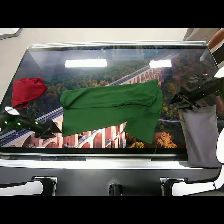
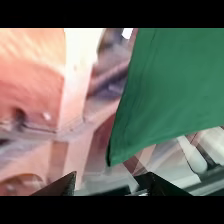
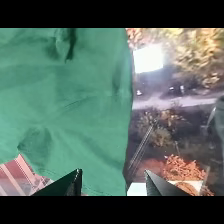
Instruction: Fold the shirts.
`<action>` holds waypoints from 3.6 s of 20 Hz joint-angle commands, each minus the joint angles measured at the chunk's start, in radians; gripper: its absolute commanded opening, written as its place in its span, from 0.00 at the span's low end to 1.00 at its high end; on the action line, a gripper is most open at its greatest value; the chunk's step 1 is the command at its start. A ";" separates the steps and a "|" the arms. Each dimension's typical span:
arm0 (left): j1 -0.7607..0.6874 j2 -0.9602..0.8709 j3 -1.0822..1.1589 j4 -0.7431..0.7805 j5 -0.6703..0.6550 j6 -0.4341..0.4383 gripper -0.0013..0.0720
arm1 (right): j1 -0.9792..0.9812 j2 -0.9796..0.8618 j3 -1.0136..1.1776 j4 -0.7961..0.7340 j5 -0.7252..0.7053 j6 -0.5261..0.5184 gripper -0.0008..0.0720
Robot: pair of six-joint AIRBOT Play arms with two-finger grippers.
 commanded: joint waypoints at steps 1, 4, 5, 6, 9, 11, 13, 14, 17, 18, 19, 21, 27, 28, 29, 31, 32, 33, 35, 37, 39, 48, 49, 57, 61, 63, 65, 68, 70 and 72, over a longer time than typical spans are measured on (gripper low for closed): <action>-0.014 0.002 -0.105 -0.087 0.095 0.040 0.70 | 0.014 0.000 -0.005 -0.013 -0.021 -0.005 0.70; -0.035 0.002 -0.107 -0.116 0.179 0.040 0.64 | 0.014 -0.003 -0.010 -0.013 -0.031 -0.017 0.70; -0.043 0.002 -0.107 -0.119 0.201 0.040 0.64 | 0.014 -0.003 -0.017 -0.013 -0.031 -0.028 0.70; -0.053 0.002 -0.107 -0.119 0.219 0.037 0.58 | 0.014 -0.003 -0.030 -0.013 -0.034 -0.034 0.70; -0.082 0.003 -0.107 -0.119 0.245 0.037 0.27 | 0.026 -0.003 -0.100 -0.013 -0.067 -0.034 0.70; -0.084 0.005 -0.106 -0.118 0.244 0.041 0.06 | 0.060 -0.003 -0.156 -0.010 -0.126 -0.042 0.70; -0.082 0.013 -0.106 -0.117 0.243 0.041 0.05 | 0.082 -0.006 -0.197 -0.011 -0.212 -0.041 0.70; -0.082 0.017 -0.106 -0.117 0.243 0.041 0.05 | 0.086 -0.015 -0.204 -0.009 -0.244 -0.031 0.70; -0.082 0.038 -0.106 -0.117 0.243 0.052 0.05 | 0.087 -0.065 -0.204 -0.009 -0.265 -0.025 0.70; -0.082 0.044 -0.106 -0.117 0.243 0.053 0.05 | 0.087 -0.084 -0.204 -0.004 -0.271 -0.025 0.69; -0.082 0.051 -0.106 -0.118 0.242 0.061 0.05 | 0.087 -0.101 -0.204 0.003 -0.284 -0.026 0.69; -0.083 0.065 -0.106 -0.118 0.240 0.066 0.05 | 0.087 -0.129 -0.204 0.048 -0.317 -0.026 0.66; -0.083 0.082 -0.104 -0.119 0.241 0.067 0.05 | 0.088 -0.180 -0.204 0.081 -0.347 0.019 0.50; -0.082 0.082 -0.104 -0.119 0.241 0.067 0.06 | 0.088 -0.180 -0.204 0.097 -0.344 0.018 0.46; -0.082 0.082 -0.104 -0.119 0.241 0.067 0.06 | 0.088 -0.179 -0.204 0.117 -0.342 0.018 0.18; -0.080 0.082 -0.070 -0.102 0.215 0.078 0.05 | 0.087 -0.160 -0.196 0.137 -0.324 -0.013 0.07; -0.078 0.087 -0.018 -0.082 0.183 0.077 0.05 | 0.087 -0.127 -0.180 0.137 -0.322 -0.048 0.07; -0.075 0.103 0.051 -0.077 0.154 0.077 0.05 | 0.087 -0.079 -0.149 0.137 -0.324 -0.084 0.07; -0.075 0.182 0.270 -0.074 0.153 0.065 0.05 | 0.087 0.056 -0.050 0.133 -0.373 -0.180 0.07; -0.075 0.266 0.557 -0.073 0.213 0.019 0.05 | 0.087 0.227 0.084 0.120 -0.508 -0.258 0.07; -0.075 0.336 0.894 -0.039 0.291 0.010 0.05 | 0.087 0.410 0.203 0.090 -0.651 -0.273 0.07; -0.075 0.715 1.086 0.105 0.360 -0.145 0.05 | 0.087 0.960 0.289 -0.251 -0.613 -0.098 0.07; -0.075 0.723 1.085 0.108 0.359 -0.156 0.05 | 0.087 0.974 0.289 -0.270 -0.604 -0.074 0.07; -0.075 0.649 1.096 0.181 0.207 -0.163 0.05 | 0.087 0.872 0.289 -0.272 -0.334 0.002 0.07; -0.076 0.446 0.942 0.201 0.055 -0.114 0.05 | 0.087 0.561 0.286 -0.163 0.014 -0.001 0.07; -0.077 0.325 0.781 0.205 0.057 -0.076 0.05 | 0.089 0.359 0.240 -0.103 0.091 -0.009 0.07; -0.077 0.182 0.635 0.205 0.065 -0.064 0.05 | 0.117 0.177 0.158 -0.089 0.026 0.001 0.07; -0.081 -0.047 0.580 0.185 0.126 -0.064 0.05 | 0.196 -0.085 0.120 -0.023 -0.174 0.047 0.07; -0.084 -0.154 0.594 0.147 0.199 -0.065 0.05 | 0.219 -0.196 0.122 0.069 -0.328 0.071 0.07; -0.083 -0.220 0.620 0.084 0.252 -0.064 0.05 | 0.217 -0.238 0.122 0.129 -0.465 0.121 0.07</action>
